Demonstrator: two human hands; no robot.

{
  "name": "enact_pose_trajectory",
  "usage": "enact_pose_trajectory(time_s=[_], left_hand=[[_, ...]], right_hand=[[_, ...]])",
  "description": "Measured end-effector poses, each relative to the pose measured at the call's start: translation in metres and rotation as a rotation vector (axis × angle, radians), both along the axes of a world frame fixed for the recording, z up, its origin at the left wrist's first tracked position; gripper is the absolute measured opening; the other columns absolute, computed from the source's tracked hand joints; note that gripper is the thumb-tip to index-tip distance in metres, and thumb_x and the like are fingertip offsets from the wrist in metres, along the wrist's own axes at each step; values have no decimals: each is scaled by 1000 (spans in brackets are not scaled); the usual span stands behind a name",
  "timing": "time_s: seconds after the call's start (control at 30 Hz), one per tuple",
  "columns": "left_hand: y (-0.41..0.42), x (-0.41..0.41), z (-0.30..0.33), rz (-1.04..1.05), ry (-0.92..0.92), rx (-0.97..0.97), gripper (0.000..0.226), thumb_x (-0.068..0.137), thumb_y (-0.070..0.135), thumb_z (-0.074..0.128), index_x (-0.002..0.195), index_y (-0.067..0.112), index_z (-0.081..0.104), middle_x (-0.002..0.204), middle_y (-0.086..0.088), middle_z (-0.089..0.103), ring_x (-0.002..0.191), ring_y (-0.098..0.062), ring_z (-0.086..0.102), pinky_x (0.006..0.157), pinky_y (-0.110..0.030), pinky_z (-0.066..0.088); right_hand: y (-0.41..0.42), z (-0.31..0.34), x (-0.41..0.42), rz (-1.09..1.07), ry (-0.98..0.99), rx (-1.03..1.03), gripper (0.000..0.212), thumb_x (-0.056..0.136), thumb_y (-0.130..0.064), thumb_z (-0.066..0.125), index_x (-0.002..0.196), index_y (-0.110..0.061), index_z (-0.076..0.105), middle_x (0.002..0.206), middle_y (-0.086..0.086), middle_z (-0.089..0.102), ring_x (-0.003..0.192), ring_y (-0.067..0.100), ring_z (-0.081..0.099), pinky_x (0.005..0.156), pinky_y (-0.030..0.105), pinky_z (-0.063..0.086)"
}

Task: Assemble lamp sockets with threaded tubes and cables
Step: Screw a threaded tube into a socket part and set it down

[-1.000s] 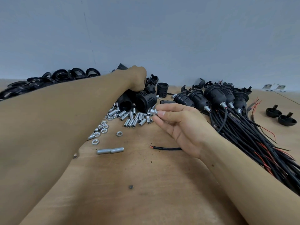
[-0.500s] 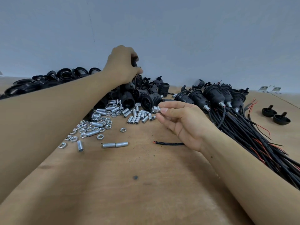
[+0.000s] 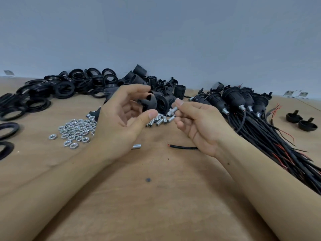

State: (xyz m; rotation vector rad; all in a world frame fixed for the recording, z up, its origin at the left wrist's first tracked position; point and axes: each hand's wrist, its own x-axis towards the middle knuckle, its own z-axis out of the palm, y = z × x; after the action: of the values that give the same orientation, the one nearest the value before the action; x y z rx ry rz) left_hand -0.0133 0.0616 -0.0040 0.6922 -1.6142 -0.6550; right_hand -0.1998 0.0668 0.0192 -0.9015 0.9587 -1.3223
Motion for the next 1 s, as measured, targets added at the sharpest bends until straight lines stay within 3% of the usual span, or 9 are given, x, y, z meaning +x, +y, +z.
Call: enact_pose_trajectory(time_s=[0.07, 0.2, 0.3, 0.4, 0.53, 0.63, 0.73, 0.83, 1.0], left_hand=[[-2, -2, -3, -2, -33, 8, 40, 84, 14, 73, 121, 23, 61, 116, 5, 66, 105, -6, 64, 86, -19, 51], [-6, -2, -7, -82, -5, 107, 38, 80, 13, 73, 116, 23, 64, 115, 0, 66, 94, -24, 71, 86, -29, 55], [-10, 3, -6, -110, 0, 103, 38, 79, 12, 74, 114, 24, 65, 111, 8, 67, 102, -29, 70, 91, -34, 56], [-13, 5, -6, -109, -29, 100, 37, 80, 17, 75, 114, 25, 65, 114, 4, 67, 106, -25, 68, 93, -39, 56], [-11, 6, -4, -63, -9, 98, 37, 80, 21, 75, 115, 26, 65, 115, 2, 67, 98, -17, 70, 87, -40, 59], [-11, 7, -4, -66, -23, 125, 38, 80, 22, 76, 116, 24, 66, 112, -6, 67, 87, -29, 73, 77, -51, 60], [-9, 7, -3, -82, -12, 132, 39, 80, 27, 75, 117, 17, 66, 96, -9, 71, 74, -26, 74, 70, -38, 61], [-8, 9, -3, -79, -21, 128, 37, 80, 28, 78, 115, 22, 66, 91, -7, 72, 71, -23, 73, 67, -31, 59], [-7, 13, -3, -59, -35, 60, 39, 78, 33, 76, 116, 32, 66, 110, 7, 70, 81, -21, 74, 71, -44, 62]], right_hand=[[-1, 0, 0, 3, 2, -17, 8, 89, -8, 69, 83, -2, 69, 62, 4, 61, 50, 11, 59, 51, 17, 51], [-1, -1, 2, -7, 17, -69, 3, 87, -3, 68, 87, -1, 71, 64, 5, 64, 53, 12, 62, 54, 18, 52], [-1, 0, 1, -18, 100, -161, 7, 86, -1, 68, 86, -6, 73, 66, 5, 67, 56, 13, 65, 53, 16, 51], [0, -1, 1, -24, 131, -270, 6, 88, -3, 68, 86, -5, 73, 69, 7, 69, 61, 17, 68, 58, 19, 53], [3, -4, 6, 10, 230, -359, 6, 89, -5, 68, 89, -8, 73, 75, 12, 73, 69, 23, 72, 63, 23, 56], [4, -4, 6, -5, 335, -429, 6, 88, -2, 68, 89, -7, 72, 74, 10, 73, 68, 23, 72, 64, 24, 57], [8, -4, 6, -15, 410, -537, 9, 88, 0, 69, 92, -8, 71, 77, 4, 74, 70, 21, 73, 66, 23, 57], [11, -5, 7, -21, 476, -586, 13, 88, -1, 69, 93, -13, 71, 78, 0, 74, 71, 19, 73, 67, 22, 57], [11, -6, 8, 5, 491, -553, 10, 93, -6, 64, 95, -9, 72, 75, 7, 72, 68, 23, 72, 64, 28, 59]])
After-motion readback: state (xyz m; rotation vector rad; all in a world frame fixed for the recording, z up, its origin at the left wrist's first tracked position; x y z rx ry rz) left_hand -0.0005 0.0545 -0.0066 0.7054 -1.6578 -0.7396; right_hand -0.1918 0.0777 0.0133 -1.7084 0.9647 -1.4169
